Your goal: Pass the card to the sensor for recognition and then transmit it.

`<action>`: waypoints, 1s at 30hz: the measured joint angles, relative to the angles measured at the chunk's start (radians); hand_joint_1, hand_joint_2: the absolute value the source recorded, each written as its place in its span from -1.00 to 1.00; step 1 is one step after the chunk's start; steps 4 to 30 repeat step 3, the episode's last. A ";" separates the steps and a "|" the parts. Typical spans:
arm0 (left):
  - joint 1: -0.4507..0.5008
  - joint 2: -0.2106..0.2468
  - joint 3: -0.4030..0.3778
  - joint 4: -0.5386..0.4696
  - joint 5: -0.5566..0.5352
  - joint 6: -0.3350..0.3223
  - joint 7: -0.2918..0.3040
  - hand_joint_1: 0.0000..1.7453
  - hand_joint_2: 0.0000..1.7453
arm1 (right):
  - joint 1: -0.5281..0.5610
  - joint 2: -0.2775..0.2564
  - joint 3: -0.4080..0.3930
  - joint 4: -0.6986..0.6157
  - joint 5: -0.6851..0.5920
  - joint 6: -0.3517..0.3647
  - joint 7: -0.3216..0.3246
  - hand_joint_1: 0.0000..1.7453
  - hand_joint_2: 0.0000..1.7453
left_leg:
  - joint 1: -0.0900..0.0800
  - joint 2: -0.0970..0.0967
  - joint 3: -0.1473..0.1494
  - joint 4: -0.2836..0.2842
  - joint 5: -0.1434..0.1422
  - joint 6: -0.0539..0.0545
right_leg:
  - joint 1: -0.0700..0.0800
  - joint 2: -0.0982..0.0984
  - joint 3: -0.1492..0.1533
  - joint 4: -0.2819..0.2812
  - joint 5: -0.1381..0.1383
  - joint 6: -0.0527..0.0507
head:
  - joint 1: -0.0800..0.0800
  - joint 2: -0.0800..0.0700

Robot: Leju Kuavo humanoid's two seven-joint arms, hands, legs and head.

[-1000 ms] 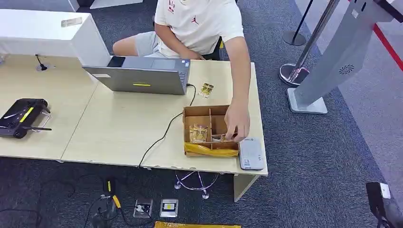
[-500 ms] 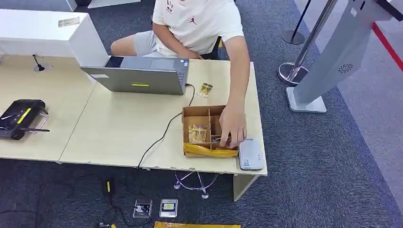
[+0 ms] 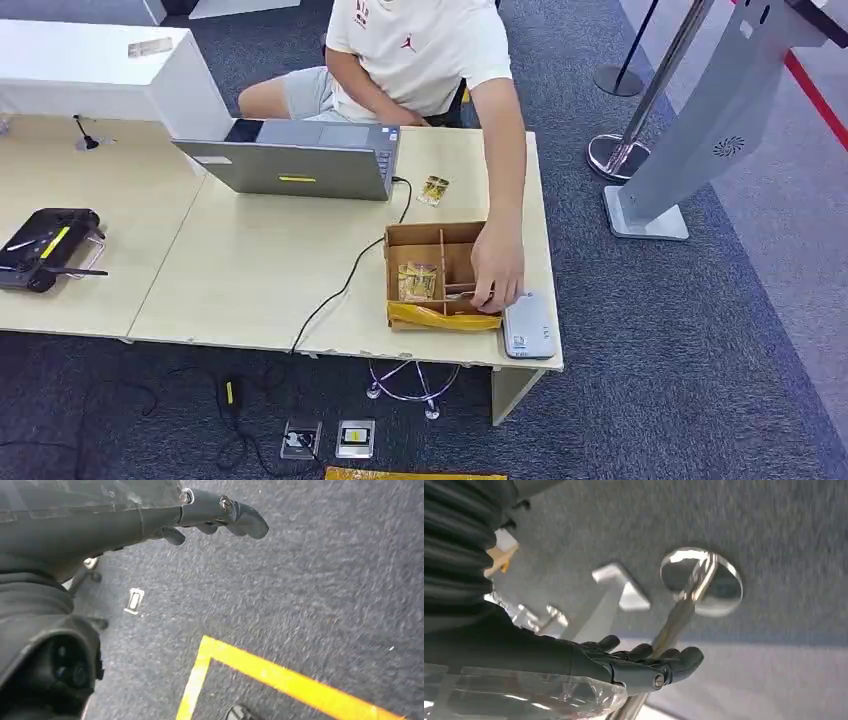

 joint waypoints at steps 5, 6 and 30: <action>0.000 0.005 -0.001 0.000 0.015 -0.006 -0.023 -1.00 -1.00 | -0.006 -0.001 -0.018 0.051 -0.007 0.054 -0.020 -1.00 1.00 | 0.000 0.000 0.000 0.000 0.000 0.000 | 0.000 0.000 0.000 0.000 0.000 0.000 | 0.000 0.000; 0.000 0.005 -0.001 0.000 0.015 -0.006 -0.023 -1.00 -1.00 | -0.006 -0.001 -0.018 0.051 -0.007 0.054 -0.020 -1.00 1.00 | 0.000 0.000 0.000 0.000 0.000 0.000 | 0.000 0.000 0.000 0.000 0.000 0.000 | 0.000 0.000; 0.000 0.005 -0.001 0.000 0.015 -0.006 -0.023 -1.00 -1.00 | -0.006 -0.001 -0.018 0.051 -0.007 0.054 -0.020 -1.00 1.00 | 0.000 0.000 0.000 0.000 0.000 0.000 | 0.000 0.000 0.000 0.000 0.000 0.000 | 0.000 0.000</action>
